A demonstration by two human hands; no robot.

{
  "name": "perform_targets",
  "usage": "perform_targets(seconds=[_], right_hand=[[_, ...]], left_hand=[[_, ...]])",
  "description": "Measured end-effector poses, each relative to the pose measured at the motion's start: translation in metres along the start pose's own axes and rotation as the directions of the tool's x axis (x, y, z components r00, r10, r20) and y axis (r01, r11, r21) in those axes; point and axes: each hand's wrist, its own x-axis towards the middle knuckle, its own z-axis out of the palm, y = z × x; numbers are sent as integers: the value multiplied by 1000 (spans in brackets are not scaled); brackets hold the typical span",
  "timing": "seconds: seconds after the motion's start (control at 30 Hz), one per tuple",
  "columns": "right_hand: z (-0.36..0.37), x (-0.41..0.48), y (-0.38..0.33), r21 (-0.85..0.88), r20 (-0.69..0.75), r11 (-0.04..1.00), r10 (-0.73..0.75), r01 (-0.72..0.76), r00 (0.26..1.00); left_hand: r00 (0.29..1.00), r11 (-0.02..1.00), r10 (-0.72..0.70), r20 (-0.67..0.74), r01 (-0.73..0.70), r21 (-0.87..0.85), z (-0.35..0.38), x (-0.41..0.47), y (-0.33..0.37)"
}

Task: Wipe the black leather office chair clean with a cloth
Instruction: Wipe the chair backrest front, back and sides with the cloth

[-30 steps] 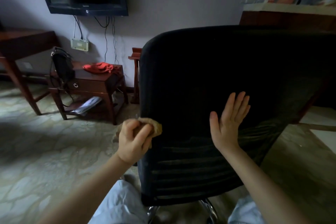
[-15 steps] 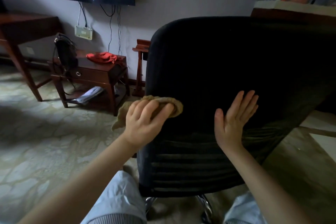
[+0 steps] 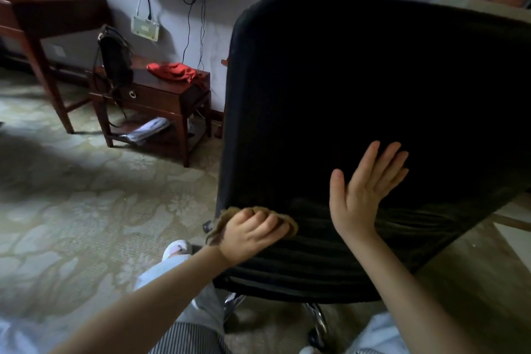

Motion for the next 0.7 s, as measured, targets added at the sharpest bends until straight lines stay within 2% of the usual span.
perform_targets(seconds=[0.13, 0.23, 0.37, 0.43, 0.57, 0.63, 0.7], right_hand=[[-1, -5, 0, -61, 89, 990, -120, 126, 989], [-6, -7, -1, -135, 148, 968, -191, 211, 970], [-16, -4, -5, -211, 192, 929, -266, 305, 945], [-23, 2, -2, -231, 199, 901, -327, 368, 924], [-35, 4, 18, -291, 129, 861, -397, 417, 909], [-37, 2, 29, -317, 109, 849, -410, 423, 906], [-37, 1, 37, -327, 115, 834, -431, 444, 895]], left_hand=[[992, 997, 83, 100, -82, -18, 7, -14, -5], [996, 996, 82, 19, -82, 27, -2, 11, -34], [964, 986, -67, -257, 104, 132, -13, 75, -84], [938, 971, -117, -326, 177, 161, -19, 99, -96], [894, 941, -283, -348, 329, 80, -17, 115, -93], [846, 900, -416, -334, 436, -17, -10, 113, -83], [809, 871, -481, -339, 485, -79, -2, 107, -72]])
